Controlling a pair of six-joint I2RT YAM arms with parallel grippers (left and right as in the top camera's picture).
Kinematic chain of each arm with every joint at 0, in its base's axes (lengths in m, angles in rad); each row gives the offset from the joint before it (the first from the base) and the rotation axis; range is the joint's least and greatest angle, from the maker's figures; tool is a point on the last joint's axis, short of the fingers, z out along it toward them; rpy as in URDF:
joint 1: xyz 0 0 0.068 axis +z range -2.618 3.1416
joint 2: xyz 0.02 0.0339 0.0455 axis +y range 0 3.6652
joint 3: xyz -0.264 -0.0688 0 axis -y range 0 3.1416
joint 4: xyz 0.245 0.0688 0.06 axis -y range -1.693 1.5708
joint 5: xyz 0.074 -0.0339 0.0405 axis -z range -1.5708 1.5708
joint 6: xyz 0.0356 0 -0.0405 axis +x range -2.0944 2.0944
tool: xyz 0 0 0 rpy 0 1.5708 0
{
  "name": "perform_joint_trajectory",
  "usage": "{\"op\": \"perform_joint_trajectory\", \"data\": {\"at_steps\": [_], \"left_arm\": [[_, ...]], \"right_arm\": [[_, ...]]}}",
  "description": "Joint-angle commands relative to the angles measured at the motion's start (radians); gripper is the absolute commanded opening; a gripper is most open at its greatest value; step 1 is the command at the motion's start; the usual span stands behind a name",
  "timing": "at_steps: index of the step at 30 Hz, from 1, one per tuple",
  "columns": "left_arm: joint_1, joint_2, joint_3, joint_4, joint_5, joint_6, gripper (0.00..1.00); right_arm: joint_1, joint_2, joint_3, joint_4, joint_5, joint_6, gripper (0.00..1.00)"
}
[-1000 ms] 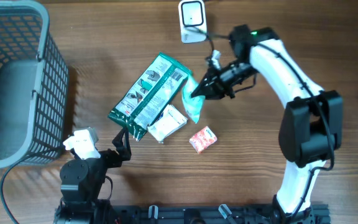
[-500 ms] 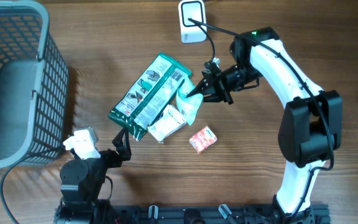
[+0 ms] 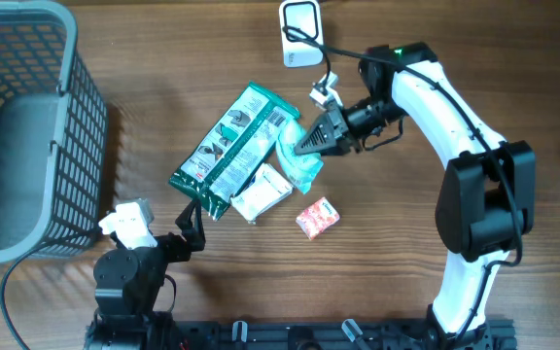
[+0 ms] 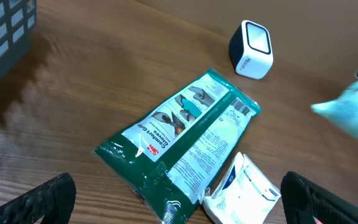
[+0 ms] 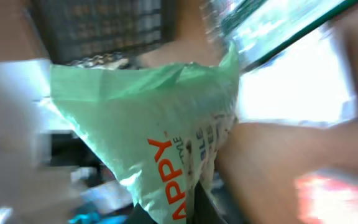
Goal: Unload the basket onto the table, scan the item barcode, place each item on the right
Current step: 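Lift the wipes pack and hold its barcode under the scanner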
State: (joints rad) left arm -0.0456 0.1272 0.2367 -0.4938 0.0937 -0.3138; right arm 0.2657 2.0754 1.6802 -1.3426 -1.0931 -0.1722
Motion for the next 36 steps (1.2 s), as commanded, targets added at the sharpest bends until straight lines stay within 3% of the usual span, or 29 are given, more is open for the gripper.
{"op": "perform_joint_trajectory", "data": {"at_steps": [1,4,16,24,32,36], "left_arm": [[0.005,-0.003,-0.005,0.003,-0.013,-0.009,1.00],[0.005,-0.003,-0.005,0.003,-0.013,-0.009,1.00],[0.005,-0.003,-0.005,0.003,-0.013,-0.009,1.00],[0.005,-0.003,-0.005,0.003,-0.013,-0.009,1.00],[0.005,-0.003,-0.005,0.003,-0.013,-0.009,1.00],[0.005,-0.003,-0.005,0.003,-0.013,-0.009,1.00]], "right_arm": [[0.013,-0.030,0.053,0.154,0.454,0.235,0.05],[0.032,-0.030,0.107,0.278,0.616,0.235,0.05],[0.081,0.015,0.126,0.923,0.887,0.287,0.05],[0.094,0.164,0.136,1.308,1.048,0.359,0.05],[0.122,0.306,0.291,1.369,1.258,0.276,0.04],[0.156,0.303,0.309,1.357,1.495,0.249,0.05]]}}
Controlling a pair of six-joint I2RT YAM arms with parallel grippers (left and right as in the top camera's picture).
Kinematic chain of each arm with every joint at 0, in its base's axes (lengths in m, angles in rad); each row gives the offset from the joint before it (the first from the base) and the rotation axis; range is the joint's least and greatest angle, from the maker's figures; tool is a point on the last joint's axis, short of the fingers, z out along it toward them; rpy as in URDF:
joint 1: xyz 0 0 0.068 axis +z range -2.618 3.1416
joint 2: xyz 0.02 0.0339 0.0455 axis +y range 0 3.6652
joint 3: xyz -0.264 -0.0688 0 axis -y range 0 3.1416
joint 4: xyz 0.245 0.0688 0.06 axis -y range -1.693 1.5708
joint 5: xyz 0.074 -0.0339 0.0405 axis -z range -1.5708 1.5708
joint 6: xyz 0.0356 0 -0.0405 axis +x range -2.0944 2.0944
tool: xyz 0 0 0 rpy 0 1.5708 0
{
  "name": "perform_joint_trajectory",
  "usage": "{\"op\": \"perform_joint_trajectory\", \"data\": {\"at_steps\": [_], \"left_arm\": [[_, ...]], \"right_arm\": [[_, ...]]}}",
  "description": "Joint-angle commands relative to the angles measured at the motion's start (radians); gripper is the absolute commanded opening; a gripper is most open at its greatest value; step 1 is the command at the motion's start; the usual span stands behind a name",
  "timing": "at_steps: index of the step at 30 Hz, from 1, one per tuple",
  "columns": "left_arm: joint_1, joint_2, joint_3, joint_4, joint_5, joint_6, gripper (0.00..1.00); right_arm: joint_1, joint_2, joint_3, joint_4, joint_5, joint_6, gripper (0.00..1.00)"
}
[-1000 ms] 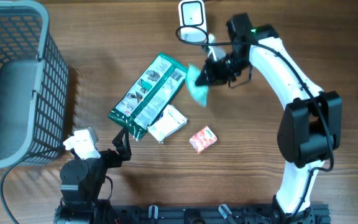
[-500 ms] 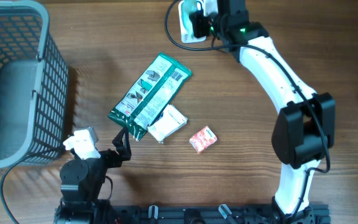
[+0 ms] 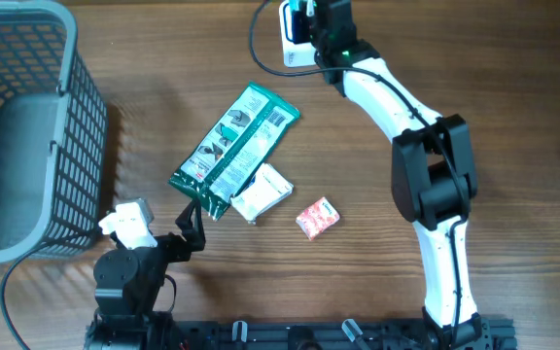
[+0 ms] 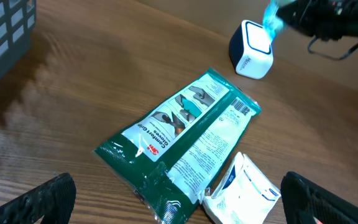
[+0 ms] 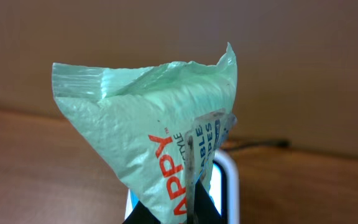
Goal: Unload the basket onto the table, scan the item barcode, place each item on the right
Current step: 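Lift the wipes pack and hold its barcode under the scanner, then move the wipes pack to the right side and release it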
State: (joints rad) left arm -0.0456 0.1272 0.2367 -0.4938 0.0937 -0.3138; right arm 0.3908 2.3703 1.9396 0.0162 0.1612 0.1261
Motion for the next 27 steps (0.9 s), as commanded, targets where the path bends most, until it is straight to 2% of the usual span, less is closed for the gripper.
{"op": "perform_joint_trajectory", "data": {"at_steps": [1,4,8,13,18,23,27], "left_arm": [[0.005,-0.003,-0.005,0.003,-0.013,-0.009,1.00],[0.005,-0.003,-0.005,0.003,-0.013,-0.009,1.00],[0.005,-0.003,-0.005,0.003,-0.013,-0.009,1.00],[0.005,-0.003,-0.005,0.003,-0.013,-0.009,1.00],[0.005,-0.003,-0.005,0.003,-0.013,-0.009,1.00],[0.005,-0.003,-0.005,0.003,-0.013,-0.009,1.00],[0.005,-0.003,-0.005,0.003,-0.013,-0.009,1.00]], "right_arm": [[0.035,0.005,0.056,-0.010,0.293,-0.074,0.04],[0.040,-0.023,0.064,-0.074,0.427,-0.108,0.04],[0.005,-0.090,0.064,-0.251,0.559,-0.089,0.04],[-0.142,-0.130,0.064,-0.532,0.715,0.030,0.04],[-0.416,-0.127,0.048,-0.717,0.639,0.170,0.04],[-0.669,-0.106,0.048,-0.748,0.432,0.157,0.05],[-0.805,-0.099,0.048,-0.793,0.334,0.161,0.05]]}}
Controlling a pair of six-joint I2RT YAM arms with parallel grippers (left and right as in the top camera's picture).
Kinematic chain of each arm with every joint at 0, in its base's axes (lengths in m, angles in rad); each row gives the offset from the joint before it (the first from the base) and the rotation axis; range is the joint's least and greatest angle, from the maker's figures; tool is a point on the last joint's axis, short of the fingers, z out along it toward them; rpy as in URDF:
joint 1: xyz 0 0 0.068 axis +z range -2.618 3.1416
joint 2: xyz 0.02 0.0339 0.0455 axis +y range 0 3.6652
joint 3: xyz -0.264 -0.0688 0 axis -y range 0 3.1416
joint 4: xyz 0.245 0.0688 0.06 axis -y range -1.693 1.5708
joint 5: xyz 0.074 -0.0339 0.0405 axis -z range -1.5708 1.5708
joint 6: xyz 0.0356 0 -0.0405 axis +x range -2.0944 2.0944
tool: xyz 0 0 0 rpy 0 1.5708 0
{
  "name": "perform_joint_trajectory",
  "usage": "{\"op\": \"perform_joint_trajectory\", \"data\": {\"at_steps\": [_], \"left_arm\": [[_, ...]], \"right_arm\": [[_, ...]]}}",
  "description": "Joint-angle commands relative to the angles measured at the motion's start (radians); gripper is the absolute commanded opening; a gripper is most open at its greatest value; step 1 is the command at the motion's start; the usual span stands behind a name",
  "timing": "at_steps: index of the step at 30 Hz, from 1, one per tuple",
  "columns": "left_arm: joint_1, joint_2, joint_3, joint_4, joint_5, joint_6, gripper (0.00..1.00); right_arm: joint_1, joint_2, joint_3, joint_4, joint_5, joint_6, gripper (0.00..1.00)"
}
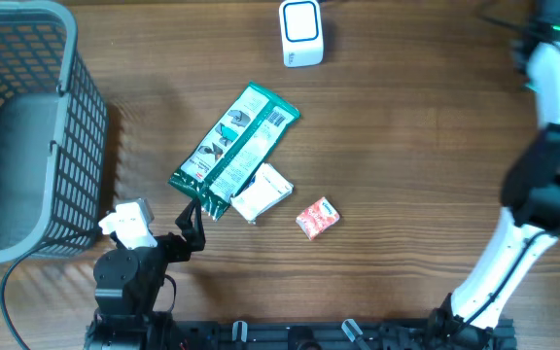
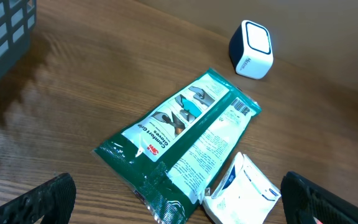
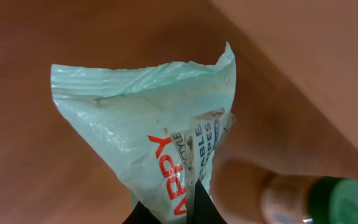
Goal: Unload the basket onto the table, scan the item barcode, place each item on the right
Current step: 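Move the wipes pack to the right side and release it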
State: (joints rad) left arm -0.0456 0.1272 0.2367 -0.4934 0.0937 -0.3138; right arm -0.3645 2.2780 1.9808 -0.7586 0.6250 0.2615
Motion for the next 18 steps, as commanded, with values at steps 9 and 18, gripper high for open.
{"op": "perform_joint_trajectory", "data": {"at_steps": [9,18], "left_arm": [[0.005,-0.003,-0.005,0.002,-0.013,-0.009,1.00],[0.005,-0.003,-0.005,0.002,-0.013,-0.009,1.00]], "right_arm": [[-0.116,-0.070,0.016,-0.021,-0.635,0.031,1.00],[0.063,-0.142,0.012,-0.418,-1.298,0.079,1.00]]}}
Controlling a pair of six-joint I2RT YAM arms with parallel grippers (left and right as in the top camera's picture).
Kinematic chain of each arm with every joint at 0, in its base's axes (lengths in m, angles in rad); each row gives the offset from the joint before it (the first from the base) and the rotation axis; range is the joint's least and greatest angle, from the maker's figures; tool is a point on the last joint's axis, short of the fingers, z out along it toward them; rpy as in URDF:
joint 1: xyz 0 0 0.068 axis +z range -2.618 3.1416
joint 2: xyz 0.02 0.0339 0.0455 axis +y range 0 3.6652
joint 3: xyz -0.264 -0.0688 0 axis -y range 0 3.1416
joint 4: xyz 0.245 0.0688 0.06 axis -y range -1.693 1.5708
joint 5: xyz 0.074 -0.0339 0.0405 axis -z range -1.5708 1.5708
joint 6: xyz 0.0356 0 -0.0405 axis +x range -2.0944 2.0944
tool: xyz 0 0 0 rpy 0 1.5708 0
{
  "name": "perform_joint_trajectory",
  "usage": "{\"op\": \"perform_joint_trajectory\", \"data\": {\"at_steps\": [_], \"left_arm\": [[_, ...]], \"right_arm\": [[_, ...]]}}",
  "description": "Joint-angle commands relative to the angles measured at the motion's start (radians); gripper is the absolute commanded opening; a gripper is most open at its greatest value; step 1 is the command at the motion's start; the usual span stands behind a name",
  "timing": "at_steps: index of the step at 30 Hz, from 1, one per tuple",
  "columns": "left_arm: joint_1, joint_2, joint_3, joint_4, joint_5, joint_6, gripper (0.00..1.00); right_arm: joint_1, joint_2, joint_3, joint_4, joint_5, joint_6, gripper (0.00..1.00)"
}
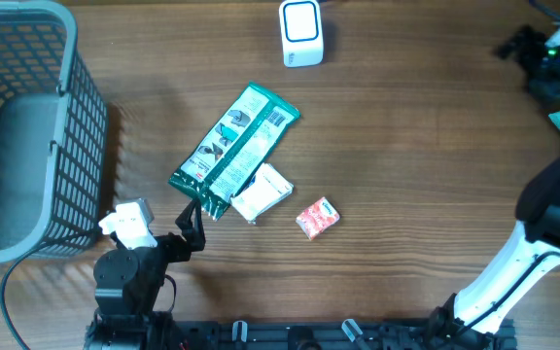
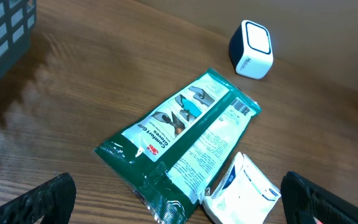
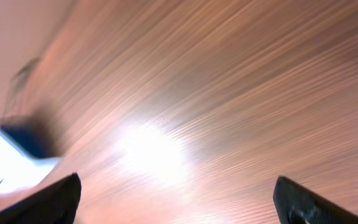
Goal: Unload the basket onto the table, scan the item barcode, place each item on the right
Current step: 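Move the wipes pack to the right side and release it, then lower the right gripper onto the red Kleenex pack and grasp it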
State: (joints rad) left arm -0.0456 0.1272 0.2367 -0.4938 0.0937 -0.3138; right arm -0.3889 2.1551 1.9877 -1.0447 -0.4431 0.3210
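Note:
The white barcode scanner (image 1: pixel 300 32) stands at the table's far edge and also shows in the left wrist view as the scanner (image 2: pixel 252 49). The pale green wipes packet lies at the table's right edge, with nothing holding it. My right gripper (image 1: pixel 509 45) hovers at the far right, left of that packet. In its own view the right gripper (image 3: pixel 179 202) is open and empty over bare wood. My left gripper (image 2: pixel 179 208) is open low at the front, just short of the green glove package (image 2: pixel 182 140).
A grey mesh basket (image 1: pixel 27 136) fills the left side. The green glove package (image 1: pixel 233 151), a white packet (image 1: pixel 262 192) and a small red packet (image 1: pixel 317 217) lie mid-table. The left arm's base (image 1: pixel 129 277) sits at the front left.
My right gripper was shut on the pale green packet at the far right. Now it is open and empty, and the packet lies at the table's right edge. The left arm has not moved.
My right gripper first held the pale green packet beside the pile mid-table. Then it held the packet right in front of the scanner. After that it was at the far right with the packet, and now the packet lies there, let go.

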Motion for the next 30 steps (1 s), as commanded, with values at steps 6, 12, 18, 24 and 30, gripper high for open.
{"op": "perform_joint_trajectory", "data": {"at_steps": [6,12,18,24,30], "left_arm": [[0.005,-0.003,-0.005,0.003,-0.013,-0.009,1.00],[0.005,-0.003,-0.005,0.003,-0.013,-0.009,1.00],[0.005,-0.003,-0.005,0.003,-0.013,-0.009,1.00],[0.005,-0.003,-0.005,0.003,-0.013,-0.009,1.00],[0.005,-0.003,-0.005,0.003,-0.013,-0.009,1.00]], "right_arm": [[0.298,-0.027,0.000,-0.432,-0.038,0.056,1.00],[0.474,-0.148,0.000,-0.512,0.073,-0.065,0.99],[0.616,-0.223,-0.028,-0.564,0.016,-0.403,1.00],[0.671,-0.224,-0.408,-0.343,-0.160,-0.510,1.00],[0.666,-0.224,-0.681,-0.044,-0.141,-0.445,1.00]]}}
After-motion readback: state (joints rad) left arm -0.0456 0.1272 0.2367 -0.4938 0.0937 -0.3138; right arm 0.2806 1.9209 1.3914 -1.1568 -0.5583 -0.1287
